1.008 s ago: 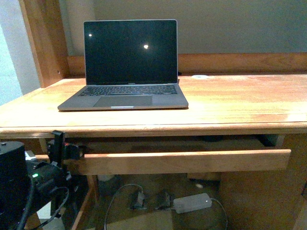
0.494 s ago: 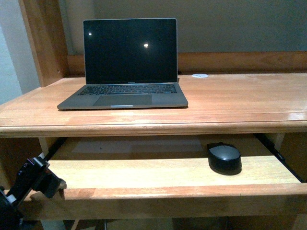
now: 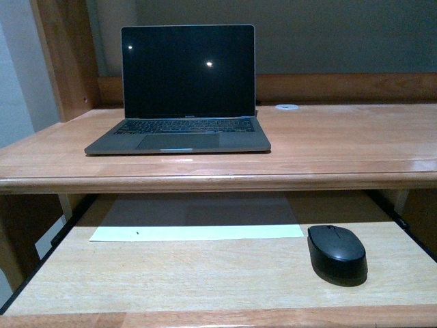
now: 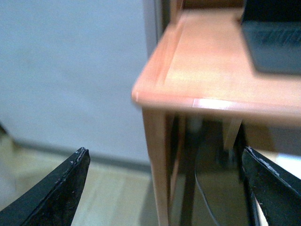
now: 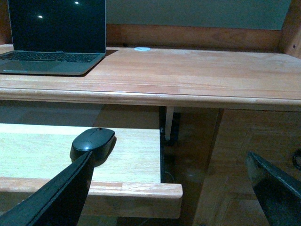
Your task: Place mouse
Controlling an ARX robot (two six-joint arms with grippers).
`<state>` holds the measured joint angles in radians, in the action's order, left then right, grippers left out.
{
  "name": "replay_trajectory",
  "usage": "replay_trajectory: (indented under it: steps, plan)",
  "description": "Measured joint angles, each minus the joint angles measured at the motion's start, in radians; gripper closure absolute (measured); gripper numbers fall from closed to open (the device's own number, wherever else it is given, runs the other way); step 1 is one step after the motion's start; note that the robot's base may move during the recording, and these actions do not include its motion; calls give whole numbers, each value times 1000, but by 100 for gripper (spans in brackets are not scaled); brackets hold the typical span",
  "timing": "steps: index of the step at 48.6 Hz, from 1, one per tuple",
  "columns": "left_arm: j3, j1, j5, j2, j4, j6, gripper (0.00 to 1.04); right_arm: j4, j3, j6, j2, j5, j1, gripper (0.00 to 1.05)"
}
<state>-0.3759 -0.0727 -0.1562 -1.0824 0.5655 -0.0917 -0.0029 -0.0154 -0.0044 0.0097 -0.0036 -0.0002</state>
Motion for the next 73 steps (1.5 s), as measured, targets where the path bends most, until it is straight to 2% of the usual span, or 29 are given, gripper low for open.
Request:
replay_trajectory:
  steps: [2,4,7,9,13,18,27,51,54,73]
  plan:
    - [7,-7,99,39,111,-13,14,0,0,0,0,0,0,7]
    - [24,-6,167,63,158,0,21,0,0,0,0,2,0,7]
    - [75,-3,218,93,169,35,32,0,0,0,0,3,0,7]
    - [122,7,219,105,155,53,41,0,0,0,0,3,0,7]
    - [160,26,191,115,141,66,51,0,0,0,0,3,0,7]
    - [199,77,163,187,137,75,71,0,0,0,0,2,0,7]
    - [255,72,155,288,98,78,104,0,0,0,0,3,0,7]
    - [334,72,155,513,-49,89,103,0,0,0,0,3,0,7]
    - [360,72,155,517,8,91,103,0,0,0,0,3,0,7]
    - [367,72,155,751,-229,92,103,0,0,0,0,3,0,7]
